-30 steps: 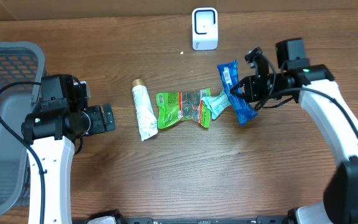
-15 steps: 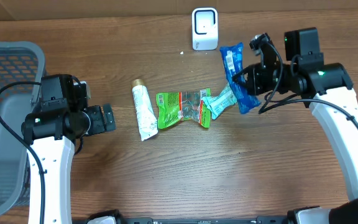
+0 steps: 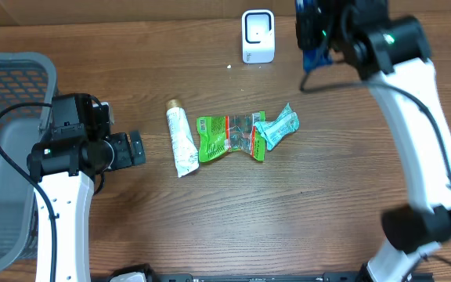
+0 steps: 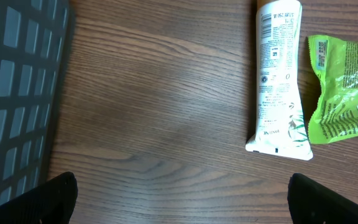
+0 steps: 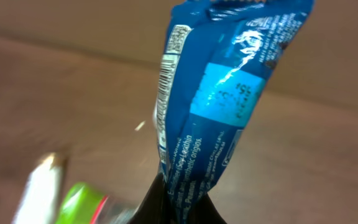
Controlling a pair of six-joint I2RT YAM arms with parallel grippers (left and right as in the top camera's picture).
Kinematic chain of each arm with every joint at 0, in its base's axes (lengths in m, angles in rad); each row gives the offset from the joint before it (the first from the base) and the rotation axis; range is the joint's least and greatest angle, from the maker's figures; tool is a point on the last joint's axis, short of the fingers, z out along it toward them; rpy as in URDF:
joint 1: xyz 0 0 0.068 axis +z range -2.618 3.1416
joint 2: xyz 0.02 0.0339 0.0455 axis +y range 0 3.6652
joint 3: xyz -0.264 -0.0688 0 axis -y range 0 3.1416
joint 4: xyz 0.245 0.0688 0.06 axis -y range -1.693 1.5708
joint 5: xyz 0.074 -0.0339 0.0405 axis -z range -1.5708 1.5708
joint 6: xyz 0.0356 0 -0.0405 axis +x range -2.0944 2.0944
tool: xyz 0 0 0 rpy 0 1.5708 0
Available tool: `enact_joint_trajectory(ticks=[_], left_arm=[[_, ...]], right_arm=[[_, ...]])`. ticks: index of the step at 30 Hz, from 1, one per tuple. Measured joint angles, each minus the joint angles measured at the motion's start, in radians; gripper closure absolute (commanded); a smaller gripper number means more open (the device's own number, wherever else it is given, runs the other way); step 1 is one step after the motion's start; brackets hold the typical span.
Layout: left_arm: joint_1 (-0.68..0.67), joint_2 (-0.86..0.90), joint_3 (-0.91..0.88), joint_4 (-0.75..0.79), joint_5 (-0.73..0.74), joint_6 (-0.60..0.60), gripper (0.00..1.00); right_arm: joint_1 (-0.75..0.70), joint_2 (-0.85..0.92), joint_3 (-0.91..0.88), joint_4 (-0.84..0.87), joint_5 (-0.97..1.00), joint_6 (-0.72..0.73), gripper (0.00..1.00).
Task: Scan the item barcode
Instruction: 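Lift the blue wrapper with the right gripper toward the scanner, then hold the blue wrapper's barcode in front of the white scanner, right gripper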
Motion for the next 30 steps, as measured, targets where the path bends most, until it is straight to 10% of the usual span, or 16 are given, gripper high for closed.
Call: enact_joint_trajectory(ticks=[12,30], left_arm=[[0.000,0.000,0.000,0.000,0.000,0.000,0.00],[0.000,0.000,0.000,0.000,0.000,0.000,0.00]], right_arm=[[0.110,0.415,0.094,0.381,0.579,-0.300,0.96],[0.113,0.641,0.093,0.818,0.799,-0.789,0.96]])
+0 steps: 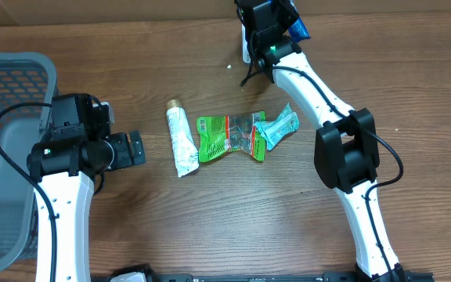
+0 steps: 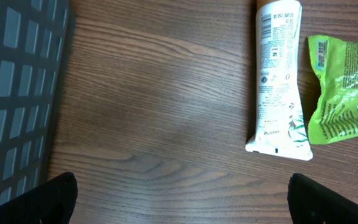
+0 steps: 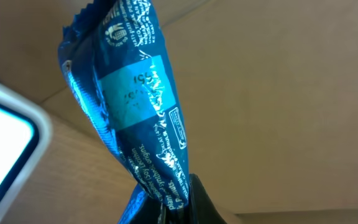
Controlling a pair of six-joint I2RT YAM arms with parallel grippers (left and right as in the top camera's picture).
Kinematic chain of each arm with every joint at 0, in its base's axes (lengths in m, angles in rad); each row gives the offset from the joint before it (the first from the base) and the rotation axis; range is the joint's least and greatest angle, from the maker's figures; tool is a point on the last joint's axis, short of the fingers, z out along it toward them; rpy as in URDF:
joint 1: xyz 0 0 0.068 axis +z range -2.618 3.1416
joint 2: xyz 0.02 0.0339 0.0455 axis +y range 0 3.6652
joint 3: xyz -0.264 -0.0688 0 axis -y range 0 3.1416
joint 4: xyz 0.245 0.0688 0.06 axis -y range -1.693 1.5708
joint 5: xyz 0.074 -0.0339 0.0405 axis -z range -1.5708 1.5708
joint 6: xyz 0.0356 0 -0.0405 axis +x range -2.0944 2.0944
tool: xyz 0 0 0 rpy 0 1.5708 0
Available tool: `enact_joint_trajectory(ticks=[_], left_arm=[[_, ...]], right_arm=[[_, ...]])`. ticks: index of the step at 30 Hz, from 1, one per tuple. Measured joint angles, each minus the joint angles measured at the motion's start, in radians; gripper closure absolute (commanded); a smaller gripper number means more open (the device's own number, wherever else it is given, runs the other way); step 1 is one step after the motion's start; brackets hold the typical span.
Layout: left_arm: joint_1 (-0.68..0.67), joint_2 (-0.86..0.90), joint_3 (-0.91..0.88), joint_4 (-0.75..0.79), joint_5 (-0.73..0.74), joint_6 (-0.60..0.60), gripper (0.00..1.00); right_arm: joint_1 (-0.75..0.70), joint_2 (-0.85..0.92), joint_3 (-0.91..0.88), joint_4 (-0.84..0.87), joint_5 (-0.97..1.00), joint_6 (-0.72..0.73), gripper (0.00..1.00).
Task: Scan the item barcode
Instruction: 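Hold the blue wrapper's barcode in front of the white scanner, right gripper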
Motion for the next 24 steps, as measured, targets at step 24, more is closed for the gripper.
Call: enact_joint_trajectory(ticks=[24], left_arm=[[0.000,0.000,0.000,0.000,0.000,0.000,0.00]], right_arm=[[0.047,0.038,-0.143,0.214,0.114,-0.071,0.96]])
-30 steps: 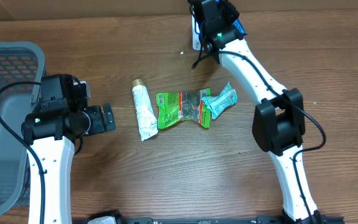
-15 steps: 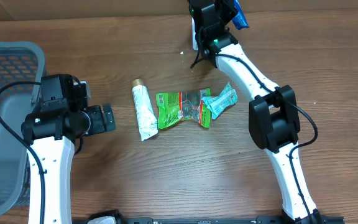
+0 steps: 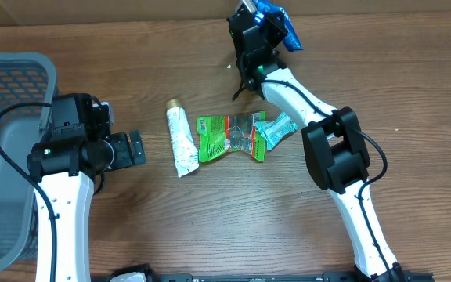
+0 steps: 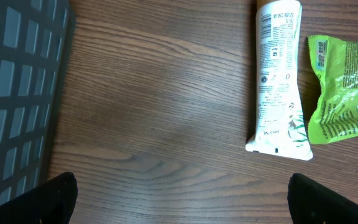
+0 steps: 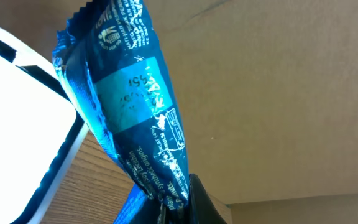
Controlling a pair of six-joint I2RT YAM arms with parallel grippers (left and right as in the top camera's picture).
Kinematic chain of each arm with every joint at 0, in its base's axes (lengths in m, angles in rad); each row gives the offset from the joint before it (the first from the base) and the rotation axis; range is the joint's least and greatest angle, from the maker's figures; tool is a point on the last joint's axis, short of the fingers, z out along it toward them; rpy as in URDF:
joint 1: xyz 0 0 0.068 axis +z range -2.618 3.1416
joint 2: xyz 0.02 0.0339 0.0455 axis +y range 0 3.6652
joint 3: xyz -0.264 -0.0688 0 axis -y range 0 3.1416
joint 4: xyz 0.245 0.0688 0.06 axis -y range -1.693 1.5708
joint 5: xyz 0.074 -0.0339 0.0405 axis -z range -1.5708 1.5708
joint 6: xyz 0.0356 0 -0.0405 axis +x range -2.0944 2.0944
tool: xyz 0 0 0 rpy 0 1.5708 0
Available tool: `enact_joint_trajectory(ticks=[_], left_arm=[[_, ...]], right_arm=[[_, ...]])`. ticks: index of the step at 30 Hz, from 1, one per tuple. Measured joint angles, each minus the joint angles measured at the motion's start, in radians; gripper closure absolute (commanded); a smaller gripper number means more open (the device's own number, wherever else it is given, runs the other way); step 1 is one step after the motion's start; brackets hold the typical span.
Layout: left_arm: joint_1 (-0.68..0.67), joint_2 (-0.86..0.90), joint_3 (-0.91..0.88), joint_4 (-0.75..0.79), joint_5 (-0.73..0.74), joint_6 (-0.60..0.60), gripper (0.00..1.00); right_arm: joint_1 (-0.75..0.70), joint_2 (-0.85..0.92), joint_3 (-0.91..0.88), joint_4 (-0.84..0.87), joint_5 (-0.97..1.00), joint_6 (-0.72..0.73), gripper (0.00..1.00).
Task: Scan the item barcode
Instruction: 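Hold the blue wrapper's barcode in front of the white scanner, right gripper, then carry the blue wrapper to the right side and set it down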
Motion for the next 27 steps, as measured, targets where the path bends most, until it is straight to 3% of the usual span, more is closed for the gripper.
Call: enact_joint_trajectory(ticks=[20,23,27], left_arm=[[0.000,0.000,0.000,0.000,0.000,0.000,0.00],[0.000,0.000,0.000,0.000,0.000,0.000,0.01],[0.000,0.000,0.000,0.000,0.000,0.000,0.00]], right_arm=[[0.031,0.000,0.000,-0.009,0.066,0.005,0.96],[0.043,-0.002,0.000,-0.108,0.054,0.045,0.96],[0.062,-0.046,-0.015,-0.387,-0.054,0.177,0.96]])
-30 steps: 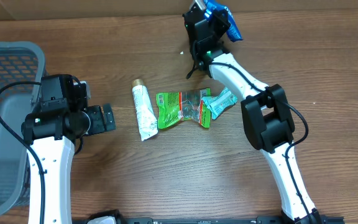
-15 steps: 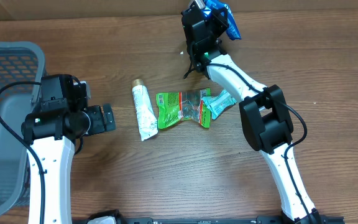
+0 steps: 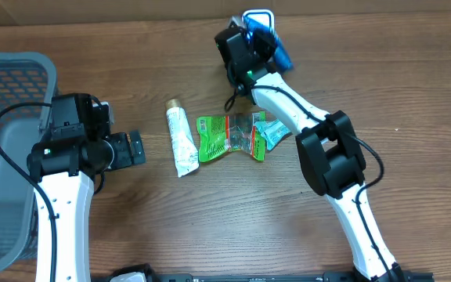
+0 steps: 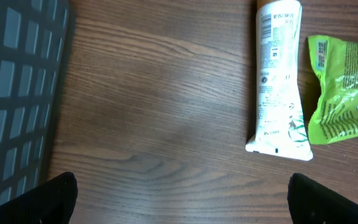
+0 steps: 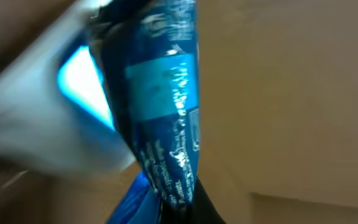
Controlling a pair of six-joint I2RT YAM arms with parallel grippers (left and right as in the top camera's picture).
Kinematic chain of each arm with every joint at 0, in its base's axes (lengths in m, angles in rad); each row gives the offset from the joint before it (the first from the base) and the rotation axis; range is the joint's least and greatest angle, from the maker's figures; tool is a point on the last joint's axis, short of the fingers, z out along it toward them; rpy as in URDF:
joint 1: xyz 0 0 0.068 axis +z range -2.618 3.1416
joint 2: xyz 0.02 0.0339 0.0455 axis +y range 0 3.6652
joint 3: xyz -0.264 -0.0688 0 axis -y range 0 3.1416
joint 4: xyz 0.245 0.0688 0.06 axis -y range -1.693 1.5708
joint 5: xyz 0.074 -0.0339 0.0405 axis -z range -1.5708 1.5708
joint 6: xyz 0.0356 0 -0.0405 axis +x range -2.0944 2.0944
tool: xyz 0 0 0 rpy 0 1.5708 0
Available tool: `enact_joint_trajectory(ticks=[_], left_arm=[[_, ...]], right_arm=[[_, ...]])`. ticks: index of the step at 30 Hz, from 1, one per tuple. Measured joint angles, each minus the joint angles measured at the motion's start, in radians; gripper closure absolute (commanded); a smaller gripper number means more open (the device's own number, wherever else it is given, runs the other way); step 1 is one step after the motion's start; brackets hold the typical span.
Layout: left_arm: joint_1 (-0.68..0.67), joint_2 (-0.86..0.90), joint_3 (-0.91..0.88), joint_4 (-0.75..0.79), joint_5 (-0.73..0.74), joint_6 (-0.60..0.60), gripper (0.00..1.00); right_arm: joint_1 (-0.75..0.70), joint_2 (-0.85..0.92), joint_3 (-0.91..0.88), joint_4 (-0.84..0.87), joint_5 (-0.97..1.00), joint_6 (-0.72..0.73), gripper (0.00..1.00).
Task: Scan the item barcode
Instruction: 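Carry the blue wrapper to the right side and set it down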
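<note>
My right gripper point(image 3: 249, 48) is shut on a blue snack packet point(image 3: 279, 52) at the far side of the table, right in front of the white barcode scanner point(image 3: 258, 16). In the right wrist view the blue packet point(image 5: 161, 106) rises from the gripper point(image 5: 185, 210), blurred, with the scanner point(image 5: 36, 118) close behind it on the left. My left gripper point(image 3: 135, 147) is open and low over bare wood, its dark fingertips point(image 4: 58, 198) wide apart with nothing between them.
A white tube point(image 3: 180, 141), a green packet point(image 3: 224, 137) and a teal packet point(image 3: 276, 129) lie in a row mid-table. The tube point(image 4: 278, 81) and green packet point(image 4: 344, 87) also show ahead of the left gripper. A grey basket point(image 3: 6, 157) stands at the left edge.
My right gripper has shifted a little left and nearer with the blue packet, which now hangs lower in front of the scanner. The left arm has not moved.
The right gripper held the blue packet up at the far right of the scanner. Then it was over the scanner with the packet pointing right. It stayed there, and now holds the packet close against the scanner's face. The left gripper stayed open throughout.
</note>
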Motion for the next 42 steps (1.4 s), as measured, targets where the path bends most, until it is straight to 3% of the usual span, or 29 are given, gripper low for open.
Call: enact_joint_trajectory(ticks=[5,11,15,19,24,32,42], left_arm=[[0.000,0.000,0.000,0.000,0.000,0.000,0.01],[0.000,0.000,0.000,0.000,0.000,0.000,0.00],[0.000,0.000,0.000,0.000,0.000,0.000,0.00],[0.000,0.000,0.000,0.000,0.000,0.000,0.00],[0.000,0.000,0.000,0.000,0.000,0.000,0.00],[0.000,0.000,0.000,-0.001,0.000,0.000,0.00],[0.000,0.000,0.000,0.000,0.000,0.000,0.01]], right_arm=[[0.010,-0.160,-0.008,-0.296,-0.188,0.214,0.96],[-0.036,-0.503,-0.004,-0.611,-0.568,0.516,0.96],[-0.182,-0.684,0.019,-0.825,-0.859,0.650,0.96],[-0.365,-0.700,0.004,-0.992,-1.011,0.705,0.96],[-0.523,-0.665,-0.204,-0.958,-1.072,0.679,0.96],[-0.768,-0.639,-0.550,-0.652,-1.089,0.645,0.96],[-0.946,-0.639,-0.740,-0.394,-1.098,0.669,0.96]])
